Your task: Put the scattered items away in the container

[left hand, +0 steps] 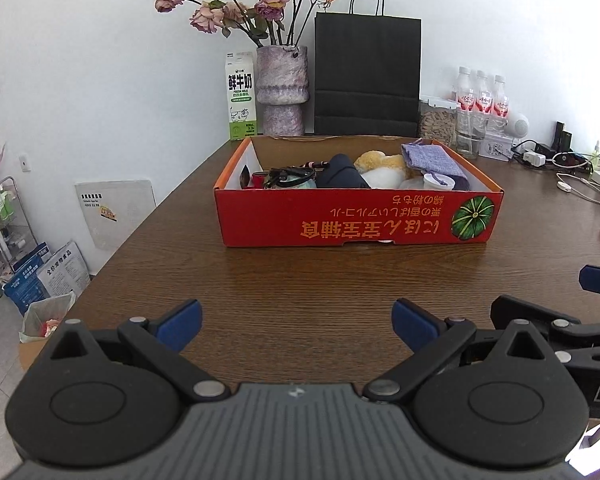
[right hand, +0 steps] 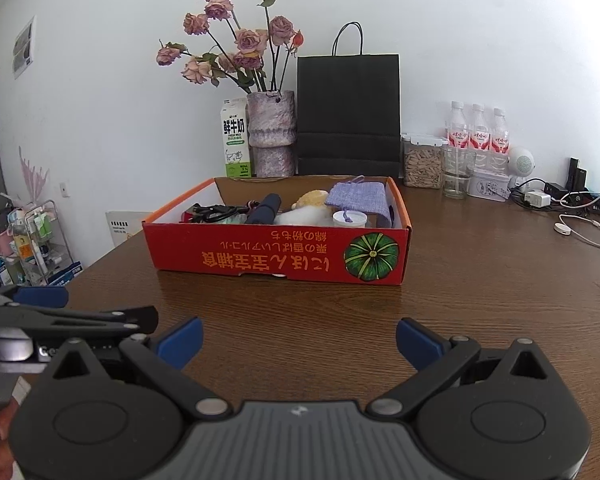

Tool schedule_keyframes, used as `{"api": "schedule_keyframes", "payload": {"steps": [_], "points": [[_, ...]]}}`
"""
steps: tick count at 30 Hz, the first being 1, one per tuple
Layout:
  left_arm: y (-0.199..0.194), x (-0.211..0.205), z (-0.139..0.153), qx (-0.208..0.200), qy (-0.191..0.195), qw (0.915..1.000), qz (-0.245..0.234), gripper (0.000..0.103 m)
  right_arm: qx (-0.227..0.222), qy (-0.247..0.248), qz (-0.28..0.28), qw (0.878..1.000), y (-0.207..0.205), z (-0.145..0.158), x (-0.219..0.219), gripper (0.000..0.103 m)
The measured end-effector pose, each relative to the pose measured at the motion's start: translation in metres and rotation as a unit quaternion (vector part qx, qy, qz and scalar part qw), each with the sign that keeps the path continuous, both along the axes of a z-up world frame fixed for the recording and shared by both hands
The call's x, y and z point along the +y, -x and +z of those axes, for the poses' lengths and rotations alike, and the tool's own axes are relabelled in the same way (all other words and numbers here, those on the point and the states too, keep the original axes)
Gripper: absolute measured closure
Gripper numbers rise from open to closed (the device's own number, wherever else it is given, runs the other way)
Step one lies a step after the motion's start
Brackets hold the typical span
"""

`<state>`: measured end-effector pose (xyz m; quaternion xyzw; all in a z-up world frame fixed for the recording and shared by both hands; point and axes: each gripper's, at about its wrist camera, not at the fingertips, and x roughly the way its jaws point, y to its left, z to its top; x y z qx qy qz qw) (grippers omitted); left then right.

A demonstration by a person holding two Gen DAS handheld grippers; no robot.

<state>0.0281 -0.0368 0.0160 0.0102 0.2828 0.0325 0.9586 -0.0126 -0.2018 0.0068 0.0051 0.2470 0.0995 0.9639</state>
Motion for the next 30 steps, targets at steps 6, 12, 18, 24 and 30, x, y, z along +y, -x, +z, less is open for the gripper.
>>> {"api": "schedule_keyframes", "payload": {"steps": [6, 12, 18, 24, 30], "points": [[0.0012, -0.0017, 0.0021, -0.003, -0.004, 1.0, 0.0, 0.0, -0.003, 0.003, -0.002, 1.0, 0.0039, 0.0025, -0.0003, 0.0], [-0.0009, -0.0004, 0.0003, 0.002, -0.004, 1.0, 0.002, 0.0, 0.003, 0.002, -0.002, 1.0, 0.0011, 0.0006, 0.0003, 0.0], [-0.0017, 0.0, -0.001, 0.007, -0.002, 1.0, 0.001, 0.0, 0.006, 0.002, -0.002, 1.0, -0.0001, -0.0006, 0.0005, 0.0], [-0.0019, 0.0003, -0.0019, 0.008, -0.003, 1.0, 0.002, 0.0, 0.008, 0.001, -0.002, 1.0, -0.0006, -0.002, 0.0, 0.0], [-0.0026, 0.0002, -0.0022, 0.011, 0.0, 0.9999, 0.001, 0.0, 0.009, 0.001, -0.002, 1.0, -0.0006, -0.002, -0.0003, 0.0]]}}
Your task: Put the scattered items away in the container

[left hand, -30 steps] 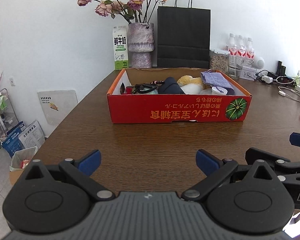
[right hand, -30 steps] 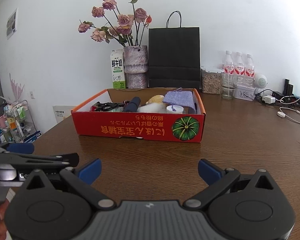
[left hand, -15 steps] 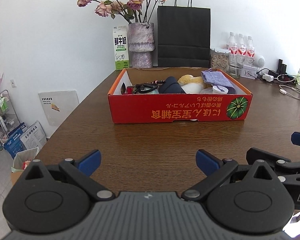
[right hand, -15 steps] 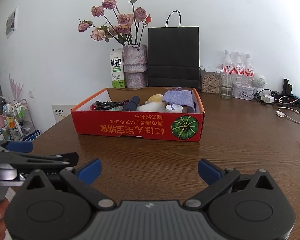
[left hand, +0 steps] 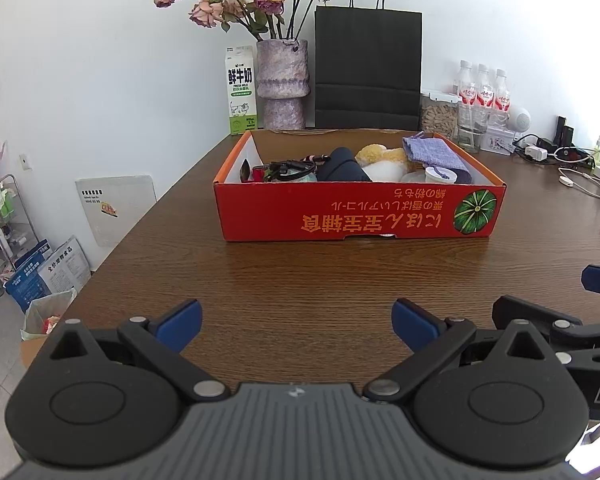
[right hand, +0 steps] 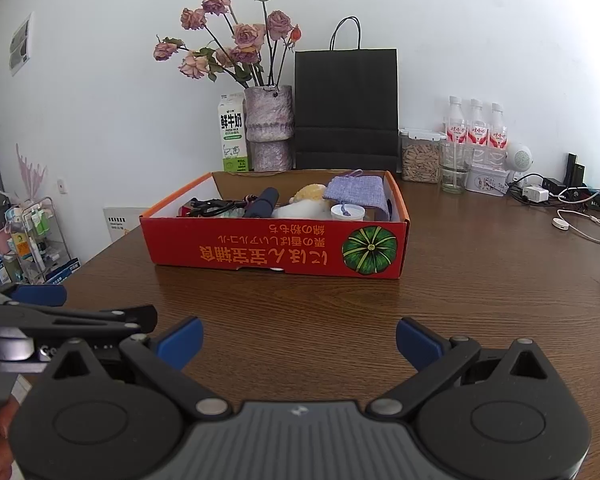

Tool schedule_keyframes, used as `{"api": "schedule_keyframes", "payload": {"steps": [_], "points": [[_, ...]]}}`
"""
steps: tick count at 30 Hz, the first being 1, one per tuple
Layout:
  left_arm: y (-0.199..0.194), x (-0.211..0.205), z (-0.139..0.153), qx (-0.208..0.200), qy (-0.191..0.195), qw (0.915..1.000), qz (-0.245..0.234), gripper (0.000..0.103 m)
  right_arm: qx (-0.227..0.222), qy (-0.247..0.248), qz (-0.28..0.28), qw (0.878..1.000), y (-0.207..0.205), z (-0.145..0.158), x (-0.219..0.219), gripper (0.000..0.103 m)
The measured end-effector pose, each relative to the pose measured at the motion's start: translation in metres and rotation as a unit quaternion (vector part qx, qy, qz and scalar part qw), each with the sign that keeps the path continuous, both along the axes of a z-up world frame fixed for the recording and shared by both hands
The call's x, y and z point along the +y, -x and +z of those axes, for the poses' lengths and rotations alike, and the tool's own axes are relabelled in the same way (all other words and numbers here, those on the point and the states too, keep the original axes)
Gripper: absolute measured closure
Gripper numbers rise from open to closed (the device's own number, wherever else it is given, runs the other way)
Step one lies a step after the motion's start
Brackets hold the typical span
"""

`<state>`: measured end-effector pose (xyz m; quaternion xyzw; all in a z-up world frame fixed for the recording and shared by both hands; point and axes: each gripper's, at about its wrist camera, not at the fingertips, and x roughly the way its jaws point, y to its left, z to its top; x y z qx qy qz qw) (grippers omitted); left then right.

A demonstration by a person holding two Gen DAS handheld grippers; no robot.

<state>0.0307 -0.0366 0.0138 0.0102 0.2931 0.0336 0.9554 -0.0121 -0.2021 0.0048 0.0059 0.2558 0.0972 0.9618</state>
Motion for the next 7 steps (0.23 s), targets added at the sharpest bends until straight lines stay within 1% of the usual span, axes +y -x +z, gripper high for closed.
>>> {"api": "schedule_keyframes", "payload": {"steps": [5, 7], "points": [[-0.0001, 0.0, 0.0002, -0.005, 0.003, 1.0, 0.0, 0.0, -0.001, -0.001, -0.001, 1.0, -0.0004, -0.0003, -0.0009, 0.0], [0.0004, -0.0008, 0.0009, -0.009, -0.002, 0.9999, 0.004, 0.0, -0.001, -0.001, -0.001, 1.0, -0.0008, -0.0004, -0.0015, 0.0]]}}
